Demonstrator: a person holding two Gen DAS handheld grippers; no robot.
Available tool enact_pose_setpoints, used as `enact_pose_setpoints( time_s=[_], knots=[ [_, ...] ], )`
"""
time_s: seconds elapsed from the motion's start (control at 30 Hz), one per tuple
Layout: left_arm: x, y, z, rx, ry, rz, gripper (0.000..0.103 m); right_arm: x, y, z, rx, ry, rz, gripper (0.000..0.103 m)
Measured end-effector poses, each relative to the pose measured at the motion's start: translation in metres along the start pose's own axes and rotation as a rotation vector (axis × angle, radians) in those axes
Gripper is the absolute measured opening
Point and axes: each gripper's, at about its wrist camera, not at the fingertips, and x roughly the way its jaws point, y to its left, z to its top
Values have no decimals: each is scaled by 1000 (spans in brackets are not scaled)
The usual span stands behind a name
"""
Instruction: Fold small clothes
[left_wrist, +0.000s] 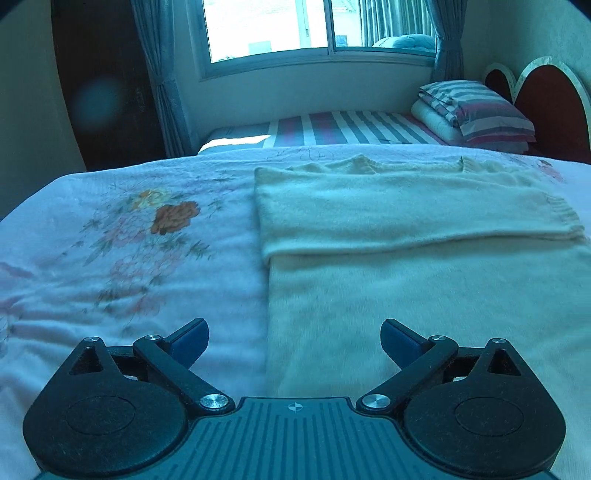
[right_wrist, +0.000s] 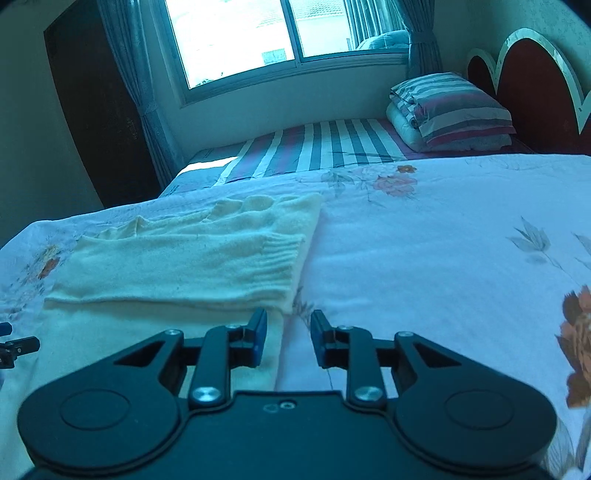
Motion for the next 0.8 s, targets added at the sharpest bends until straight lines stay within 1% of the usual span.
enact_pose_setpoints(
  time_s=[0.2, 0.27, 0.3, 0.37, 0.43, 0.47, 0.53, 0.63, 0.67, 0.7, 0.77, 0.8],
  knots=[
    [-56, 10, -65, 7, 75, -47, 98, -67, -14, -61, 52, 56, 1, 27],
    [-70, 15, -83, -17, 77, -64, 97, -90, -16, -83, 77, 68, -14, 27],
    [-79, 19, -93, -47, 78, -88, 94, -100, -16, -94, 97, 77, -14, 27],
    [-93, 27, -107, -86, 64, -109, 87, -119, -17, -116, 141, 90, -12, 27],
    [-108, 32, -120, -91, 62, -128, 83, -140, -16, -140, 215, 104, -10, 26],
    [-116, 36, -126, -100, 65, -144, 78, -149, -14, -150, 243, 107, -9, 26],
    [-133, 45, -141, -145, 79, -195, 73, -170, -8, -168, 287, 111, 3, 26],
    [-156, 55, -162, -175, 93, -261, 70, -194, 2, -189, 345, 125, 49, 26],
    [-162, 59, -168, -198, 96, -290, 69, -200, 4, -196, 369, 131, 65, 27],
    [-167, 65, -174, -242, 102, -337, 69, -204, 6, -202, 395, 134, 81, 26],
    [-172, 74, -184, -316, 116, -403, 60, -211, 8, -214, 449, 139, 107, 26],
    [-172, 80, -189, -361, 122, -443, 58, -213, 9, -218, 474, 138, 121, 26]
  ],
)
